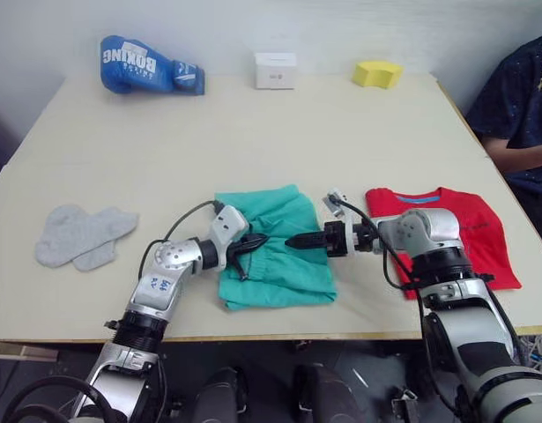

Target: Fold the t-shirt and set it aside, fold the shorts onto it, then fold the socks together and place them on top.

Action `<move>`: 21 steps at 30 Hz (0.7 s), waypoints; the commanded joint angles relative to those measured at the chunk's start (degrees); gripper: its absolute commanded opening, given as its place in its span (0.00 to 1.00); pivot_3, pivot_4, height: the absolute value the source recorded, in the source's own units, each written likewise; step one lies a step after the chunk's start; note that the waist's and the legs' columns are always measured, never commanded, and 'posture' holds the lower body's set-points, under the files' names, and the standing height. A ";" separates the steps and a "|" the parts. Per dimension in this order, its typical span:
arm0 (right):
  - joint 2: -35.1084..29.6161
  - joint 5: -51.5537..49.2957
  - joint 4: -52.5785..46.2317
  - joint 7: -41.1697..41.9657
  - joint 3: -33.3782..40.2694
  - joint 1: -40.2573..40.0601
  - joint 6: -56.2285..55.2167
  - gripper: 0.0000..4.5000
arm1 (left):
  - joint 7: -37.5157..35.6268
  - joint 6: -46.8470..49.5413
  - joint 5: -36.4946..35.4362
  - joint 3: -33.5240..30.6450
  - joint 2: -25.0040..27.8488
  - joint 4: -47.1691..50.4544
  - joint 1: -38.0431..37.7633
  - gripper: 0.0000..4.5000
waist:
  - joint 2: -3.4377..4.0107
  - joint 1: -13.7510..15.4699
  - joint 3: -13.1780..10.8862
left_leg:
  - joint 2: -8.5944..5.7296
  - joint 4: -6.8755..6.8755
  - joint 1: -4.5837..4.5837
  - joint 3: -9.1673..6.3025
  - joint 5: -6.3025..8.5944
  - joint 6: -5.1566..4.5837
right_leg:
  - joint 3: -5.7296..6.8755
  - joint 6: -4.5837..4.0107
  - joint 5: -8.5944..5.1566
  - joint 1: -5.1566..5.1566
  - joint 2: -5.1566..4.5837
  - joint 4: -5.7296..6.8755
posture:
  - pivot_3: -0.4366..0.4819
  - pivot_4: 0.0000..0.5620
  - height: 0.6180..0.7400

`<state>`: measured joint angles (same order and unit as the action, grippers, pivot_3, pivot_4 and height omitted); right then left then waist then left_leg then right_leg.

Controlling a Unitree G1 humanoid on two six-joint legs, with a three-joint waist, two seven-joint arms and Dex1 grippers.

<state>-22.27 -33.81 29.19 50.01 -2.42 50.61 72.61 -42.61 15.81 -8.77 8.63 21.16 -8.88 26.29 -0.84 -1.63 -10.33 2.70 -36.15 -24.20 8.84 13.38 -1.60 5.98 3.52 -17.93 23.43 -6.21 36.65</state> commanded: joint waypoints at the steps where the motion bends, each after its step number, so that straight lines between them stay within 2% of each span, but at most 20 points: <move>1: -1.43 0.26 -2.32 -0.25 1.86 1.14 -1.32 0.28 | 0.24 -0.24 1.99 1.09 0.80 -0.35 -1.21 0.00 | 0.00 0.07 0.00 | -0.01 -0.01 0.00 0.00 0.00 -0.01 | 0.01 0.00 0.00 -0.01 -0.02 -0.01 | 0.48 0.27 1.00; 4: -3.92 -0.99 -8.38 1.67 1.24 -0.21 -0.26 0.04 | 0.18 2.12 1.52 1.09 1.25 1.96 -1.04 0.00 | 0.00 0.05 0.00 | -0.02 0.02 0.00 0.00 0.06 -0.11 | -0.01 0.00 0.00 0.00 -0.03 -0.02 | 0.48 0.27 1.00; 5: -5.67 -1.95 -11.53 3.52 0.91 -0.68 -0.13 0.01 | 0.19 4.77 -0.57 0.10 0.71 4.36 -1.10 0.00 | 0.00 0.09 0.00 | -0.02 0.03 -0.01 0.00 0.09 -0.15 | 0.00 0.00 0.00 0.00 -0.03 -0.02 | 0.48 0.27 1.00; 8: -11.31 -4.74 -18.03 9.23 1.10 -0.46 0.21 0.00 | -0.09 15.04 -5.78 -1.58 0.62 12.03 -1.02 0.13 | 0.02 0.08 -0.02 | -0.02 0.01 -0.12 -0.01 0.10 -0.18 | 0.00 0.01 0.00 0.08 -0.04 -0.04 | 0.48 0.27 1.00; 12: -21.97 -8.89 -22.98 18.40 3.08 0.70 0.49 0.00 | -3.00 17.70 -9.41 -2.62 3.49 21.56 -0.42 0.40 | 0.02 0.15 -0.08 | -0.02 0.05 -0.14 -0.01 0.11 -0.19 | 0.01 0.01 0.00 0.11 -0.01 -0.08 | 0.48 0.27 1.00; 15: -33.92 -8.70 -24.23 26.71 2.67 0.60 -1.90 0.00 | -6.00 18.02 -15.15 -6.01 5.05 27.48 -0.94 0.61 | 0.02 0.32 -0.11 | -0.02 0.07 -0.13 -0.04 0.14 -0.22 | 0.03 0.01 0.00 0.09 -0.02 -0.17 | 0.48 0.27 1.00; 18: -43.77 -5.21 -20.31 32.42 1.05 1.03 -6.20 0.00 | -7.32 18.74 -19.29 -9.59 6.77 30.24 -2.69 0.83 | 0.02 0.27 -0.12 | -0.02 0.09 -0.12 -0.04 0.21 -0.22 | 0.02 0.00 0.00 0.04 -0.01 -0.33 | 0.48 0.27 1.00; 21: -51.45 0.75 -13.13 37.42 -2.82 0.80 -11.11 0.00 | -10.05 19.77 -23.36 -12.19 9.67 32.28 -5.98 0.99 | 0.02 -0.15 -0.12 | 0.01 0.12 -0.07 -0.03 0.23 -0.18 | 0.01 0.00 0.00 0.00 0.04 -0.43 | 0.48 0.27 1.00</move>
<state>-70.84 -36.28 12.65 83.50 -3.77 50.91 65.13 -50.95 34.91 -28.69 -1.52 29.75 20.39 21.61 -0.82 -1.77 -10.45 2.73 -36.03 -24.23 8.82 13.63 -1.75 5.97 3.51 -17.94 23.42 -6.14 36.22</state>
